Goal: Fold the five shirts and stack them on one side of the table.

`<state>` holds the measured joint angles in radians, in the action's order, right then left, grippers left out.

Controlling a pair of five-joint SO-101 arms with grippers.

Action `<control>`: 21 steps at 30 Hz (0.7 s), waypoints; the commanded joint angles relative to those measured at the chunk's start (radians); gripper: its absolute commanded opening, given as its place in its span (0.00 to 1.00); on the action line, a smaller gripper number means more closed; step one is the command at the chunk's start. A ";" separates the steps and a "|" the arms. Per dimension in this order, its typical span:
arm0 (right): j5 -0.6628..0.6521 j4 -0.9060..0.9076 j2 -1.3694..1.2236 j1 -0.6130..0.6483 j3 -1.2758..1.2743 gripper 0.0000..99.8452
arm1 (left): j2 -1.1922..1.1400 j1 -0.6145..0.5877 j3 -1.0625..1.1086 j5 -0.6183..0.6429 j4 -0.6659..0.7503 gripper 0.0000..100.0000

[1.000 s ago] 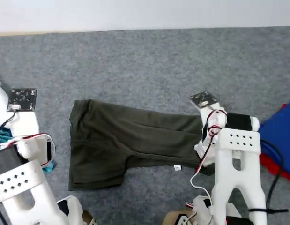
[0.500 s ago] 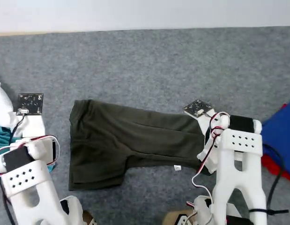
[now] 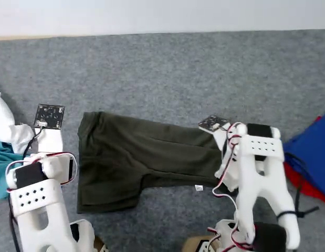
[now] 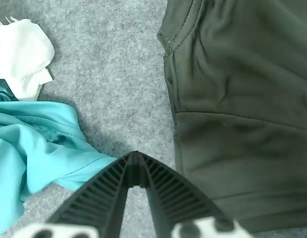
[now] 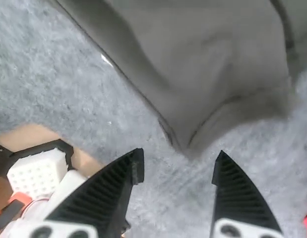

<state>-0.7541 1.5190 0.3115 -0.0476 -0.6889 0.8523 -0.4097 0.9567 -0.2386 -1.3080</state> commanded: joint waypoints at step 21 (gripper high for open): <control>-0.044 -0.051 -0.068 0.015 0.012 0.05 | 0.014 0.006 -0.004 -0.009 0.011 0.00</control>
<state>-0.7864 1.4239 0.2332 -0.0384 -0.6889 0.8523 -0.4097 0.9567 -0.2386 -1.3080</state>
